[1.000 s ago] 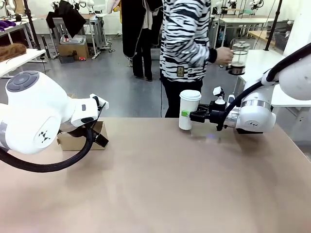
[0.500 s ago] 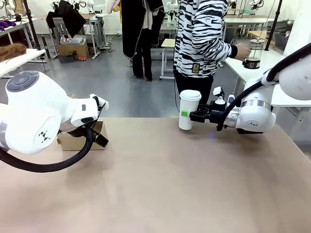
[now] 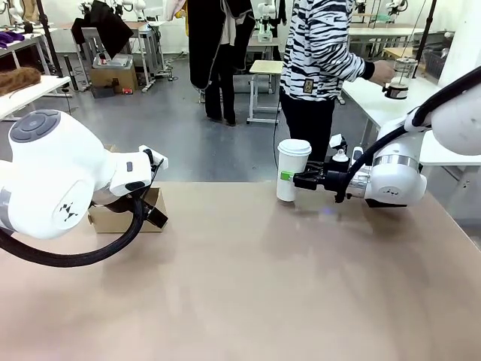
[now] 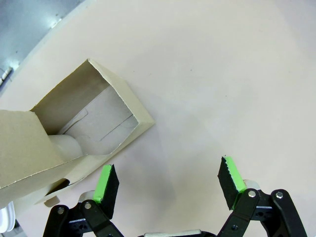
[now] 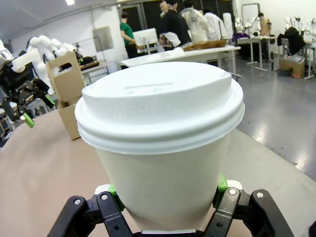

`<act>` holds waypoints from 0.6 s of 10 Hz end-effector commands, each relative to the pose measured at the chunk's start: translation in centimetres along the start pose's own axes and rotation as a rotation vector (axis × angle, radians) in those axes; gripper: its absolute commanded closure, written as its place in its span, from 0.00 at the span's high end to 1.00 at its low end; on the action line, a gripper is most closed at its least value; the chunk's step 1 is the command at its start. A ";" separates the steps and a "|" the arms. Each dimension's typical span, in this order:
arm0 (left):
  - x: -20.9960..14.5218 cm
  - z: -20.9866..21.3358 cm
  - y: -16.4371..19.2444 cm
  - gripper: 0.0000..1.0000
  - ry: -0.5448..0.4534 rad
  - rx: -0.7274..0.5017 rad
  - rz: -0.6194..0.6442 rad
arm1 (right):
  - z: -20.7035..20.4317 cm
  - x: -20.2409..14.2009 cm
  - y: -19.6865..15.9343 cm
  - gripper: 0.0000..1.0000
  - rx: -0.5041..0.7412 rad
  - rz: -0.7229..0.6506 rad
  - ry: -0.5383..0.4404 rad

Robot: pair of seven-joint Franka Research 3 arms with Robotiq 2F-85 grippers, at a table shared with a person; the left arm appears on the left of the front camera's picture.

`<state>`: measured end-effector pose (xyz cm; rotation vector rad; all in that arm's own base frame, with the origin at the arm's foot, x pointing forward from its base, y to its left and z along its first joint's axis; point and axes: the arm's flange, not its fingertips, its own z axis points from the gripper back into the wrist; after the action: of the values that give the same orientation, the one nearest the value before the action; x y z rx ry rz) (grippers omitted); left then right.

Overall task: Pour a drink into a cup and package it in a carrier.
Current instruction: When a person places the Paper Cup Lid on the 600 ml Paper Cup , lift the 600 ml Paper Cup.

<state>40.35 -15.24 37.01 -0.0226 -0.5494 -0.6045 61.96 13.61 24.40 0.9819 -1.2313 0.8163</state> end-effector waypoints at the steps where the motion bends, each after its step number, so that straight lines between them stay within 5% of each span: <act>1: 0.0 0.0 0.0 1.00 -0.002 -0.002 0.001 | -0.2 0.4 0.2 0.76 0.002 -0.003 -0.005; 6: 0.0 0.0 0.0 1.00 -0.002 -0.002 0.001 | -0.2 0.4 0.2 0.76 0.002 -0.003 -0.005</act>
<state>40.35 -15.24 37.01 -0.0226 -0.5494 -0.6045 61.96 13.61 24.40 0.9819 -1.2313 0.8163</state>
